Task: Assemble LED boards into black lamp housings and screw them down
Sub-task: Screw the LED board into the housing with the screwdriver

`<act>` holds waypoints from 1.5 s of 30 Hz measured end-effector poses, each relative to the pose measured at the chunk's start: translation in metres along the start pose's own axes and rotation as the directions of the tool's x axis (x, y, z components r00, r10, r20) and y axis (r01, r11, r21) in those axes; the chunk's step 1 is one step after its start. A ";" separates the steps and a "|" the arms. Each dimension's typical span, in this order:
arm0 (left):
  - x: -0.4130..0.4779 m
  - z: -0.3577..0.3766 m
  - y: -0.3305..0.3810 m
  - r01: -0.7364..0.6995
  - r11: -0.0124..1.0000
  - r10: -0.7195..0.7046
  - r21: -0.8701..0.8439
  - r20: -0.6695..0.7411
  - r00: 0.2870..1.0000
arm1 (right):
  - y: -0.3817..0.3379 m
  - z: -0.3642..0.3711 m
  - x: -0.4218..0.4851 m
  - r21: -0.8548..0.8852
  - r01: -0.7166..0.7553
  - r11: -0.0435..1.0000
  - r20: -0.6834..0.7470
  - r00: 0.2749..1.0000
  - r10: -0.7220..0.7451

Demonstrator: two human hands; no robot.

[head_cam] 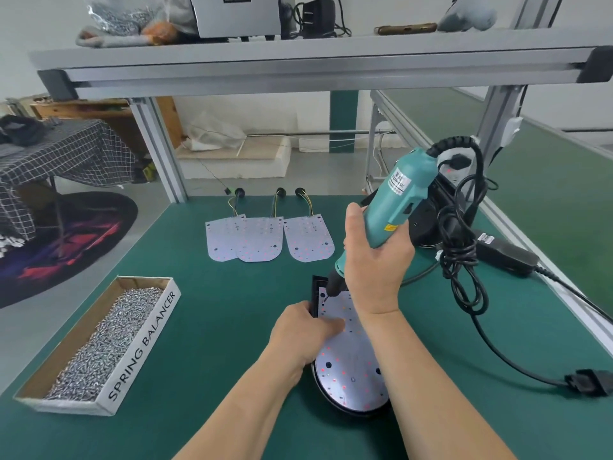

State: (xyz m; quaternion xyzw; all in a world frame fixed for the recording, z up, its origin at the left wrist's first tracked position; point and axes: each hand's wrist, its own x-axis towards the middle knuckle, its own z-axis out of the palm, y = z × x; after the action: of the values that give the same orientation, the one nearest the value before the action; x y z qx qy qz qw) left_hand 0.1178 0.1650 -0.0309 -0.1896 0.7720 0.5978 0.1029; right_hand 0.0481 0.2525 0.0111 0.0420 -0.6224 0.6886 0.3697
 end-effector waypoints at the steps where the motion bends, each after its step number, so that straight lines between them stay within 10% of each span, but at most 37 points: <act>1: 0.000 0.000 0.000 0.003 1.000 -0.003 -0.001 0.001 1.000 | 0.000 0.000 0.000 -0.001 0.000 1.000 0.002 1.000 0.000; 45: 0.008 -0.001 -0.009 0.000 1.000 -0.001 -0.031 -0.014 1.000 | 0.001 0.011 -0.010 -0.067 0.079 0.995 0.082 0.994 -0.074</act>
State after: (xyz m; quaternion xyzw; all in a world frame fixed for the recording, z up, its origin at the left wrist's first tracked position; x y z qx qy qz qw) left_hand 0.1146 0.1605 -0.0414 -0.1957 0.7633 0.6084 0.0946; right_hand 0.0499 0.2386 0.0073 0.0800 -0.6584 0.6493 0.3721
